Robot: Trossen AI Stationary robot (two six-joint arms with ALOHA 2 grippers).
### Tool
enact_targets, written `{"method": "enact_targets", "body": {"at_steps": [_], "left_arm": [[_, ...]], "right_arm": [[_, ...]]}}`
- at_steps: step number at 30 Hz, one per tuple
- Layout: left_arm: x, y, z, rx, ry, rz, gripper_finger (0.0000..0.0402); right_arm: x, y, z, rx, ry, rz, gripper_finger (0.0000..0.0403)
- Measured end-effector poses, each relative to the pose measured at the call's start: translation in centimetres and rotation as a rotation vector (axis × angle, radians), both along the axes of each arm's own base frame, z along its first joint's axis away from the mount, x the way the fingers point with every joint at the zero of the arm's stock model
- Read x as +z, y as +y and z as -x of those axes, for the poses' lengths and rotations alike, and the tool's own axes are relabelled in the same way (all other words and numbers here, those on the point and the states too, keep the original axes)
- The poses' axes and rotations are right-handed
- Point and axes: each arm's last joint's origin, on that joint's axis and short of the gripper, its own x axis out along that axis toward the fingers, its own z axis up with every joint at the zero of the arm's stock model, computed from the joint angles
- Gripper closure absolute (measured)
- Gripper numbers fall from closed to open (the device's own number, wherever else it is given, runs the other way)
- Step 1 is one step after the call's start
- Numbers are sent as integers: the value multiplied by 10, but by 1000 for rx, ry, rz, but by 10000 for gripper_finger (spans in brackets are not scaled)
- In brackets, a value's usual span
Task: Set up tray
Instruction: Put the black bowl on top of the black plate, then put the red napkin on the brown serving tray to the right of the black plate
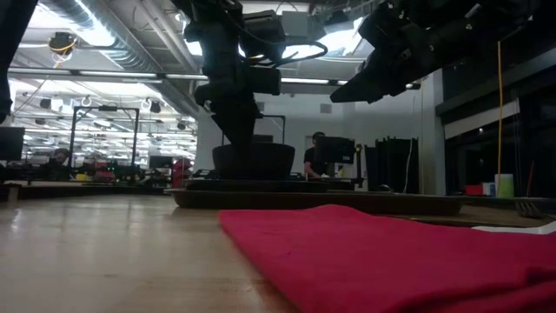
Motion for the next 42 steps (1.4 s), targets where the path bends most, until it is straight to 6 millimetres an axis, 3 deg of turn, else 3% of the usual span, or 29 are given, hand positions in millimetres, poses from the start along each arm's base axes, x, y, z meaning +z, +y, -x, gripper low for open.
{"method": "enact_targets", "body": {"at_steps": [17,33,42], "left_arm": [[0,0,0,29,-5,9,396],[3,-1,-5,14,-56,-16,311],[47,-7,-13,-10,-65,-38,290]], "right_arm": [[0,0,0,0,0,-2,375],[0,0,0,1,0,-9,375],[0,0,0,1,0,-8,375]]}}
